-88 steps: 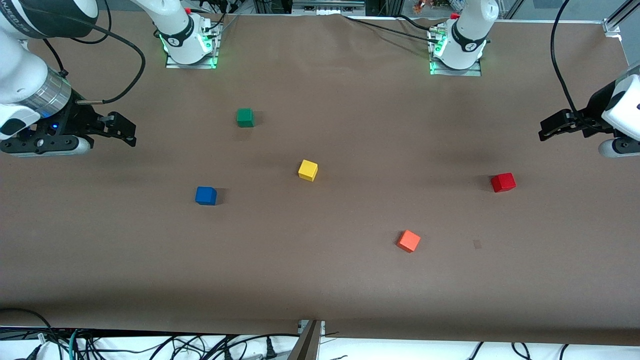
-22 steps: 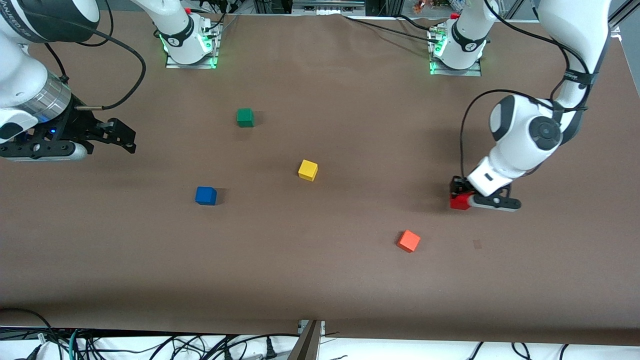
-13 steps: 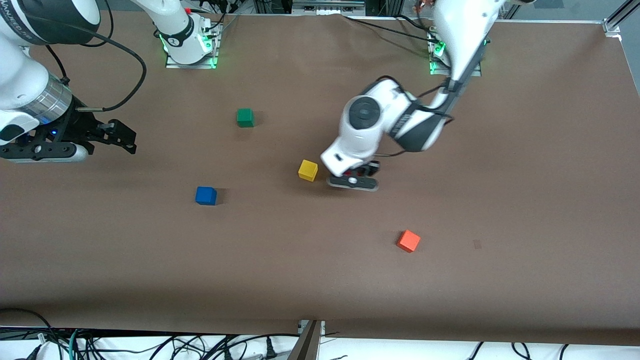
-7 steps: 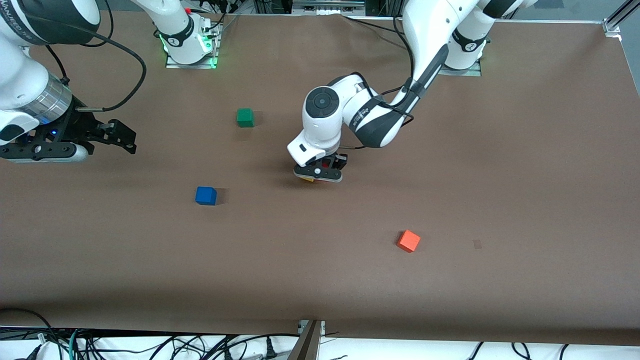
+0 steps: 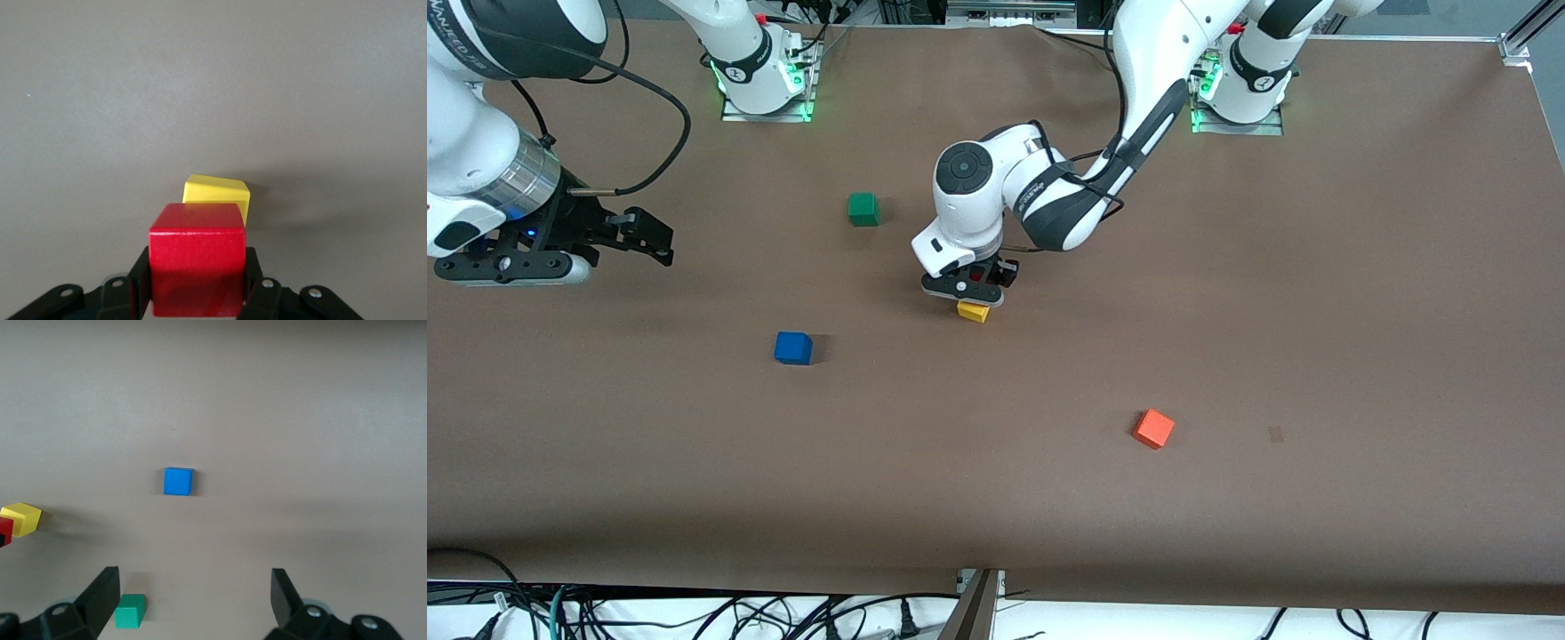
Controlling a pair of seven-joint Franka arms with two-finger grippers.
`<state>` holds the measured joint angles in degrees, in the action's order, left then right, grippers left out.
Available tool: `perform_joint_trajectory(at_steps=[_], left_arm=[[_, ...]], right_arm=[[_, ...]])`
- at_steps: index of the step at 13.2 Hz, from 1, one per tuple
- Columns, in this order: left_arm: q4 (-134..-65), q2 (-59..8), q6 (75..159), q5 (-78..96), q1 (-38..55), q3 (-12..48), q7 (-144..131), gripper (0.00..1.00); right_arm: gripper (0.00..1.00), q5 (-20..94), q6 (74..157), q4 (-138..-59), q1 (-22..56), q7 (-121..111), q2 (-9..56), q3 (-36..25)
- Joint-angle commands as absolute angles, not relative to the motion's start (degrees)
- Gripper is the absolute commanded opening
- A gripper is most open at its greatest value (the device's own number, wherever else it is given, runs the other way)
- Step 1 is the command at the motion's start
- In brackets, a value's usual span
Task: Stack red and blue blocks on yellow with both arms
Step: 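Lower the red cube onto the yellow cube and open the left gripper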
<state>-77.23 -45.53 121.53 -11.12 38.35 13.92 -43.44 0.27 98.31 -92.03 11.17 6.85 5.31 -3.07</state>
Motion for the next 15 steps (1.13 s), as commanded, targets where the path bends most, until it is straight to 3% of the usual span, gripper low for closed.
perform_joint_trajectory(at_steps=[1, 4, 13, 14, 15], left_arm=[[-74.36, -47.19, 120.67, -12.66, 39.55, 13.18, -43.86, 0.01], [-71.29, -49.04, 120.67, -12.66, 39.55, 13.18, -43.51, 0.01], [-70.93, -50.27, 120.67, -15.38, 40.43, 13.18, -43.51, 0.03], [-70.93, -50.27, 120.67, -15.47, 40.43, 13.18, -43.51, 0.07], [-70.93, -50.19, 120.67, -15.47, 40.34, 13.18, -43.42, 0.28]], right_arm=[[1.00, -0.35, 97.73, -91.23, 11.25, 7.82, 5.19, -2.81], [1.00, -0.35, 98.35, -90.88, 11.34, 7.73, 5.19, -2.55], [1.00, -0.35, 99.93, -90.79, 12.48, 7.73, 5.19, -2.20], [1.00, -0.26, 99.93, -90.79, 12.65, 7.73, 5.27, -2.20], [1.00, -0.18, 100.54, -90.79, 13.00, 7.73, 5.80, -2.20]])
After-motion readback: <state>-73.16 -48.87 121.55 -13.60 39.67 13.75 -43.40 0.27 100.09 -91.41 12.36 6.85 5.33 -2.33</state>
